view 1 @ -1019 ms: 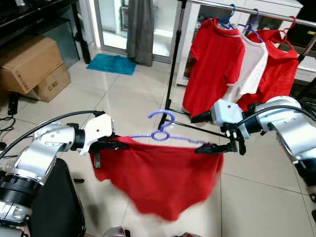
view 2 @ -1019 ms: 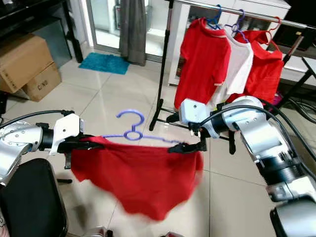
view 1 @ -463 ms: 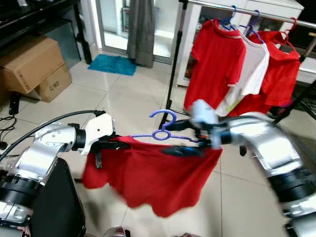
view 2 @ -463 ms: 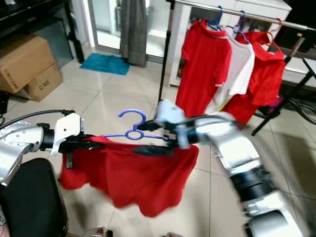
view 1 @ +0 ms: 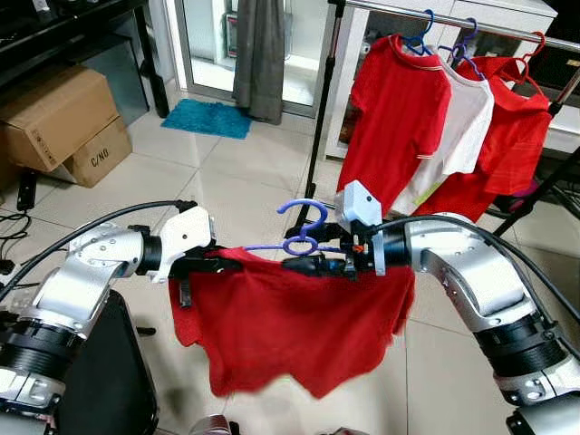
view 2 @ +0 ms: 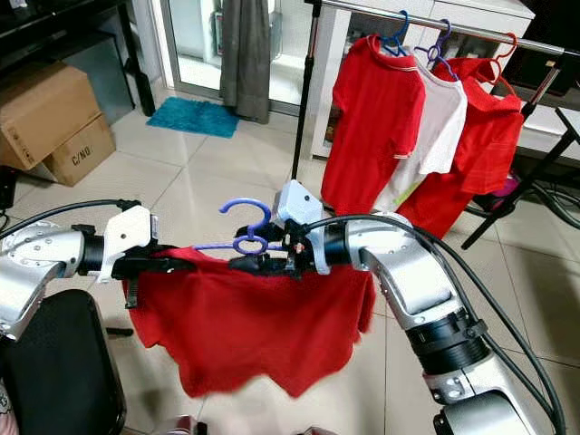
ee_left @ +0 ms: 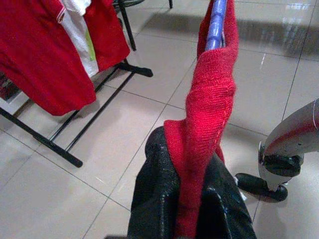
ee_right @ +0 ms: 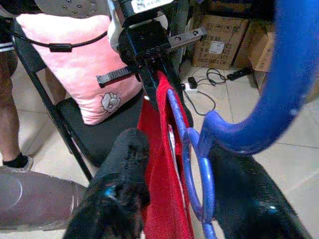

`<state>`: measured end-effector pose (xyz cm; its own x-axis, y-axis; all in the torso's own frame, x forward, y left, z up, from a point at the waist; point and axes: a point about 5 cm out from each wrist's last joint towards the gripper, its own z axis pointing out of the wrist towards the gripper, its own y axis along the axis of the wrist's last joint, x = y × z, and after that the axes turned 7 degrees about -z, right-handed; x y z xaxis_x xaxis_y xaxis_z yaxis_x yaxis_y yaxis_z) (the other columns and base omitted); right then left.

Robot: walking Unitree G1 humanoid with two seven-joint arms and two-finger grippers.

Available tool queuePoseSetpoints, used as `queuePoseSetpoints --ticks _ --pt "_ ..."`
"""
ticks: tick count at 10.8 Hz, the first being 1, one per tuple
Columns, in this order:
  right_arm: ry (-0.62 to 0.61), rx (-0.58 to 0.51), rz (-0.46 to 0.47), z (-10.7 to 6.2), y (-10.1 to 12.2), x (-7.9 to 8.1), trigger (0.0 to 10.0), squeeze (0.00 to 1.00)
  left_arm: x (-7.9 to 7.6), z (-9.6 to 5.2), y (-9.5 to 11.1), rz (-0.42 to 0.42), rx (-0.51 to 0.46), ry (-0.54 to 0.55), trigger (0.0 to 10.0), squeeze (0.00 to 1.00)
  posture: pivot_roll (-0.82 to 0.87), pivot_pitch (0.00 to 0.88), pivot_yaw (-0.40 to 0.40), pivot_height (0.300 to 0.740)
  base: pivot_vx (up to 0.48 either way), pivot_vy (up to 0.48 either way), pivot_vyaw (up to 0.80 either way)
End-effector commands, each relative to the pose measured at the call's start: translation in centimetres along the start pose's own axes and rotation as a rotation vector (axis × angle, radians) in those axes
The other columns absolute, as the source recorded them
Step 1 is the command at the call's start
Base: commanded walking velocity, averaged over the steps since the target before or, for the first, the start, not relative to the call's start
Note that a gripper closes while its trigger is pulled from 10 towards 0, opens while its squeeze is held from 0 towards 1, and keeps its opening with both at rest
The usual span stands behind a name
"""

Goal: Hang hanger

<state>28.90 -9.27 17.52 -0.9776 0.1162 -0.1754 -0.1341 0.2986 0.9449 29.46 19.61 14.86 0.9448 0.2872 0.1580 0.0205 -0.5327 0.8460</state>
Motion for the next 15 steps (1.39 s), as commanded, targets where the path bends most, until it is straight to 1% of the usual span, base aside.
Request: queuePoseSetpoints --ticks 1,3,4,6,7,8,9,10,11,12,13,15 --pt "0.001 0.002 0.002 -0.1 0.0 0.2 0.0 0.00 0.5 -0.1 1.5 0.041 -0.039 0.012 0.0 0.00 -0.08 0.000 -0.062 0.740 0.000 0.000 0.00" --pt "-0.008 0.012 0.008 -0.1 -0.1 0.1 0.0 0.00 0.7 -0.2 1.5 0.040 -0.043 0.027 0.0 0.00 -0.08 0.000 -0.061 0.740 0.000 0.000 0.00" --pt "-0.007 0.014 0.029 -0.2 -0.2 0.1 0.0 0.00 0.9 -0.3 1.6 0.038 -0.049 0.036 0.0 0.00 -0.08 0.000 -0.060 0.740 0.000 0.000 0.00" --pt "-0.013 -0.015 0.008 0.0 0.1 0.2 0.0 0.00 1.0 -0.4 1.7 0.036 -0.053 0.044 0.0 0.00 -0.08 0.000 -0.062 0.740 0.000 0.000 0.00" --pt "-0.028 -0.043 0.009 0.2 0.3 0.3 0.0 0.00 1.1 -0.4 1.7 0.033 -0.059 0.051 0.0 0.00 -0.08 0.000 -0.062 0.740 0.000 0.000 0.00" --pt "-0.036 -0.046 0.023 0.2 0.4 0.3 0.0 0.00 1.2 -0.5 1.7 0.031 -0.063 0.059 0.0 0.00 -0.08 0.000 -0.062 0.740 0.000 0.000 0.00" --pt "-0.025 -0.046 0.028 0.2 0.5 0.4 0.0 0.00 1.5 -0.6 1.8 0.032 -0.068 0.077 0.0 0.00 -0.08 0.000 -0.055 0.740 0.000 0.000 0.00" --pt "-0.006 -0.049 0.016 -0.3 0.5 0.4 0.0 0.00 2.0 -0.7 2.0 0.033 -0.083 0.105 0.0 0.00 -0.09 0.000 -0.047 0.740 0.000 0.000 0.00" --pt "-0.008 -0.050 0.020 -0.4 0.4 0.4 0.0 0.00 2.2 -0.7 2.3 0.051 -0.103 0.129 0.0 0.00 -0.08 0.000 -0.051 0.740 0.000 0.000 0.00" --pt "-0.012 -0.054 0.036 -0.6 0.3 0.6 0.0 0.00 2.1 -0.8 2.6 0.034 -0.156 0.112 10.0 0.33 -0.08 0.000 -0.060 0.740 0.000 0.000 0.00" --pt "-0.012 -0.062 0.044 -0.6 0.2 0.8 0.0 0.00 2.0 -1.0 2.9 0.038 -0.192 0.113 10.0 1.00 -0.07 0.000 -0.063 0.740 0.000 0.000 0.00" --pt "-0.007 -0.050 0.043 -1.0 0.0 0.9 0.0 0.00 1.9 -1.6 3.4 0.038 -0.246 0.093 10.0 1.00 -0.08 0.000 -0.058 0.740 0.000 0.000 0.00"
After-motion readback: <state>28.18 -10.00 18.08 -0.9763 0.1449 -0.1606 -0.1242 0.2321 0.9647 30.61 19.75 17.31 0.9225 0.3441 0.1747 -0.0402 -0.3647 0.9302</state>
